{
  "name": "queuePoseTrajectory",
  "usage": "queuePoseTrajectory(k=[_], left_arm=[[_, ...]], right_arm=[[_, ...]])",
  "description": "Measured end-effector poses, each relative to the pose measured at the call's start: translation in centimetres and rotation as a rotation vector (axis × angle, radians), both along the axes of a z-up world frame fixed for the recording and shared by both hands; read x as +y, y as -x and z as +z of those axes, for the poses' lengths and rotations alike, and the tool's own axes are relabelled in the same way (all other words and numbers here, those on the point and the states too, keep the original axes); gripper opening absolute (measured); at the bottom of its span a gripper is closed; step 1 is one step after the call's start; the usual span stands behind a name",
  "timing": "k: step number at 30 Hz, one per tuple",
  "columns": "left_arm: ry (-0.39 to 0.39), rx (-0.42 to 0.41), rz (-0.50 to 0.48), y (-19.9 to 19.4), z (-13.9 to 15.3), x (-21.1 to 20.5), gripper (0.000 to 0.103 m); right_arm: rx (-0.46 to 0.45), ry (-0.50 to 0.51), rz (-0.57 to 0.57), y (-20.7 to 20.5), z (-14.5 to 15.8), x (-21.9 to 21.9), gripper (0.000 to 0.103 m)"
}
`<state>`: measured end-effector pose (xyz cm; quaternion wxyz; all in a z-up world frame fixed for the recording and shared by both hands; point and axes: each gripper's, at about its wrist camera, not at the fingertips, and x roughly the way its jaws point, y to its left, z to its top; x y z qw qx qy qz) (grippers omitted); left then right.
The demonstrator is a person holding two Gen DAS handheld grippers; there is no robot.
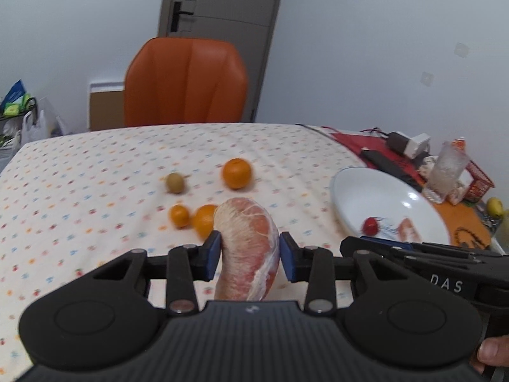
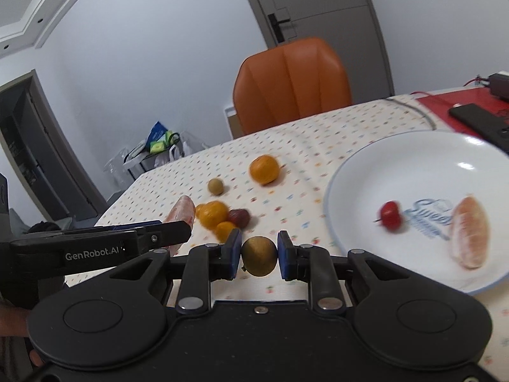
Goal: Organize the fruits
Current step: 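Carry both fruits to the plate while the right tool releases the yellow-green fruit, then lower the pomelo segment onto the plate and open the left tool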
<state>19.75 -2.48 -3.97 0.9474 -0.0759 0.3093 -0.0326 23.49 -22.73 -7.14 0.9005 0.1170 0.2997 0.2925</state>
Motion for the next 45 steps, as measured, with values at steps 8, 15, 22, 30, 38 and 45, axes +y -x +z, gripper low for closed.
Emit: queuePoseTrajectory(k=[8,15,22,30,38,45], left_arm=[[-0.004,-0.011,-0.078,-1.1,0.4,-3.6,0.038],[-0.008,-0.021,-0.130,-2.2,0.6,-6.1,0.038],[-0.010,-0.031,-0.177,-3.1,0.8,-8.0,0.038],[-0.006,-0.029,-0.221,-4.5,0.7,-9.8,0.038],[-0.001,-0.019,-0.258,-5.7,0.4,-11.4,0.038],[-0.002,-0.005,-0.294,-6.5,-0.1,-13.2,0.038]], right_arm=[[-0.007,-0.006,-0.079,0.0,0.1,-4.1,0.023],[-0.001,-0.006,-0.147,-0.1,0.0,-7.2,0.023],[0.005,-0.012,-0.207,-0.4,-0.3,-9.8,0.023],[0.019,-0.008,-0.225,-0.9,-0.7,-10.8,0.023],[0.044,-0.021,-0.250,-1.3,-1.1,-12.1,0.029],[0.053,-0.044,-0.303,-1.2,-1.3,-14.4,0.029]])
